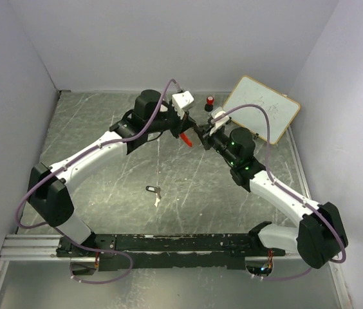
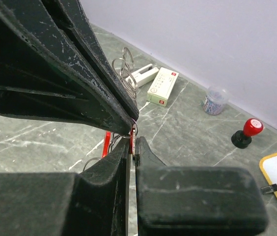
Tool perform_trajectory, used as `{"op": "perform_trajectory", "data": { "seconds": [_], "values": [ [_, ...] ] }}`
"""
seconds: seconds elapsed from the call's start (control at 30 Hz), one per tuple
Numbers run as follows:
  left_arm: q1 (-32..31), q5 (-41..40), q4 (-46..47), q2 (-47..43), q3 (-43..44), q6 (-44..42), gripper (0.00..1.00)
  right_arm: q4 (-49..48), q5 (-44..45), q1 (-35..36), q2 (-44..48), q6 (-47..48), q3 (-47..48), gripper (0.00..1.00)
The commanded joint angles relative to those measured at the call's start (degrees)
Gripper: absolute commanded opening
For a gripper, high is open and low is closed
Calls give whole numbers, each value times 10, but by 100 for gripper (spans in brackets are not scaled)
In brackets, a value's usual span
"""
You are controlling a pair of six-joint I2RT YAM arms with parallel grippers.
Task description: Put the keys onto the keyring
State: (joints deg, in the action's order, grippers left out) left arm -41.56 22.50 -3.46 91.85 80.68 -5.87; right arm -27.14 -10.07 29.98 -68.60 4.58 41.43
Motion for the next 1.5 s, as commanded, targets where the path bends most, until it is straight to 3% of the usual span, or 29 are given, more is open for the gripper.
{"op": "perform_trajectory", "data": {
  "seconds": [0.0, 0.07, 0.13, 0.23, 0.53, 1.0, 1.37, 1.47],
  "values": [
    [-7, -32, -41, 1, 31, 8, 19, -12, 48, -3, 29, -4, 13, 0],
    [-7, -53, -34, -7, 24, 7, 40, 11, 61, -3, 33, -9, 22, 0],
    [-6, -66, -9, -25, 5, 5, 55, 45, 71, -3, 30, -11, 42, 0],
    [-6, -85, 25, -56, -26, 5, 63, 73, 74, -3, 31, -10, 53, 0],
    [-5, -120, 28, -88, -59, -29, 61, 114, 72, -3, 35, 8, 69, 0],
    [-5, -8, 36, -38, -34, -58, 48, 153, 39, -3, 21, 21, 99, 0],
    [-5, 4, 55, -10, -16, -55, 46, 154, 29, -2, 12, 25, 98, 0],
    [-5, 3, 59, -4, -11, -54, 42, 155, 27, -2, 10, 25, 98, 0]
  ]
}}
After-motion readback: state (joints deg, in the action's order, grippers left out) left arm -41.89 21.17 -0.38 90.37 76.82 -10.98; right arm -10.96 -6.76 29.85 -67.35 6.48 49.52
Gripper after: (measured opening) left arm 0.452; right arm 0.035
